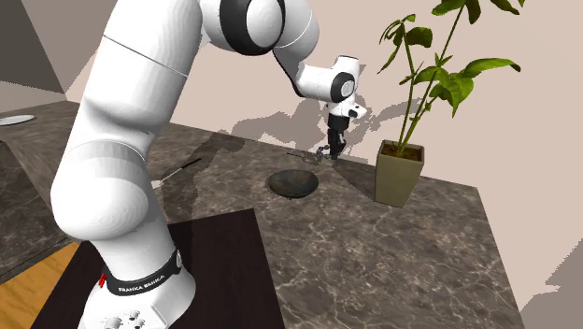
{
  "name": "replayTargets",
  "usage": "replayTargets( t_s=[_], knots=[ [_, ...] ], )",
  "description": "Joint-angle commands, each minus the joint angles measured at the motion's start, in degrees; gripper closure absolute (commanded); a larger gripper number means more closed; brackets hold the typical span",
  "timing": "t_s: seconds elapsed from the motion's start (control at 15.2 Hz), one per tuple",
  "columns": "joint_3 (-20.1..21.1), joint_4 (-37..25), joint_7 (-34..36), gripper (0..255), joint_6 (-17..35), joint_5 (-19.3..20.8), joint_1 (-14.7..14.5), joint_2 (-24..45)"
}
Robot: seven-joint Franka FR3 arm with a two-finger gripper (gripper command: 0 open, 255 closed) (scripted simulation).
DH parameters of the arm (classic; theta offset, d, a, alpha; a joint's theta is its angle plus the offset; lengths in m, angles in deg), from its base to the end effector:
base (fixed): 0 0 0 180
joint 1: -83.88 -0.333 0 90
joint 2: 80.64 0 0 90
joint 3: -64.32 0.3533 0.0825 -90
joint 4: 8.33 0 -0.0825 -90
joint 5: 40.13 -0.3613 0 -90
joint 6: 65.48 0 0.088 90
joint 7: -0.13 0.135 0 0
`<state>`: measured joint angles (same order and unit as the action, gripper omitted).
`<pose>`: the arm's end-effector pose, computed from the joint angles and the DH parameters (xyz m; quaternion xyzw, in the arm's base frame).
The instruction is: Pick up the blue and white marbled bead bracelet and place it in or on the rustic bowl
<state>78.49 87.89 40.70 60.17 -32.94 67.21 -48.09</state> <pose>0.5927 0.3218 0.2940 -0.9976 0.0648 0.0235 0.0029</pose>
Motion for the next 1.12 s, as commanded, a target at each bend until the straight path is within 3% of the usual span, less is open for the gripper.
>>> replayTargets(
  t_s=[0.0,0.07,0.66,0.99,1.06],
  knots=[
    [0.17,-0.01,-0.09,255,-1.04,-0.25,0.11,-1.02],
    [0.23,-0.11,-0.13,255,-1.44,-0.33,0.15,-1.34],
    [2.66,28.19,-0.87,255,8.78,-4.60,2.75,-19.91],
    [4.02,41.55,-2.61,255,12.44,-8.78,3.12,-30.08],
    [3.93,41.72,-2.43,255,13.23,-8.50,3.04,-29.43]
  ],
)
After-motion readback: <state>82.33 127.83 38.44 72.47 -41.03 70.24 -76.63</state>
